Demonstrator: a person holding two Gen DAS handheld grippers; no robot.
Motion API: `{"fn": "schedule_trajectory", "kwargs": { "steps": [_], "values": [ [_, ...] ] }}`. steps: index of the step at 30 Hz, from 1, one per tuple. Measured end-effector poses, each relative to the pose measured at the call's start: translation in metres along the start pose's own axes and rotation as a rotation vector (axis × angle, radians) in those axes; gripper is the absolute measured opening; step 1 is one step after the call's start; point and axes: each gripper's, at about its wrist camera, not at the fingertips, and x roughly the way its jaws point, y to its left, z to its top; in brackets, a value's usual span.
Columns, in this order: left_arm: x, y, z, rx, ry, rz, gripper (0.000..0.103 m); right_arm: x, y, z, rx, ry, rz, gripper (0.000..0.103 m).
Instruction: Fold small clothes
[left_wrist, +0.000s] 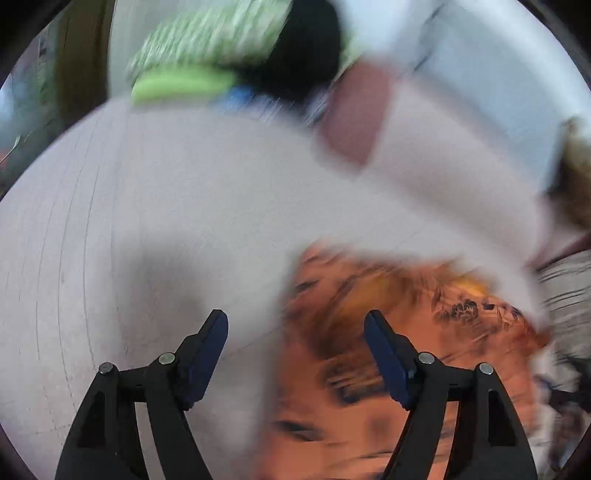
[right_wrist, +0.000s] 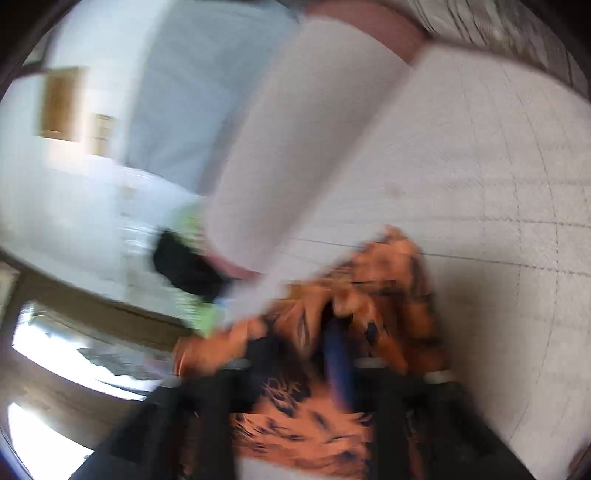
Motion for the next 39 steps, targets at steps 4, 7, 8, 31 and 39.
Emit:
{"fn": "schedule_trajectory", "kwargs": {
  "steps": [4,7,8,31,39],
  "values": [
    [-0.028,0.038,-0.018,-0.090,-0.128,-0.010,0.077,-0.034,-0.011,-0.039,-0.046,-0.081,0.011,0.080],
    [-0.072,0.054,-0.047,-0.138,-0.168,-0.052,0.077,-0.068,-0.006,-0.077,-0.118,-0.075,0.017,0.080],
    [-0.079,0.056,-0.060,-0.152,-0.155,-0.081,0.077,-0.079,-0.006,-0.088,-0.116,-0.062,0.030,0.080],
    [-0.104,-0.028,-0.089,-0.121,-0.133,-0.161,0.008,-0.028,0.018,-0.108,0.071,-0.092,-0.021,0.010],
    [-0.178,-0.012,-0.159,-0.069,-0.146,-0.178,0.009,-0.105,0.056,-0.148,-0.043,-0.091,0.031,0.009]
  ]
}}
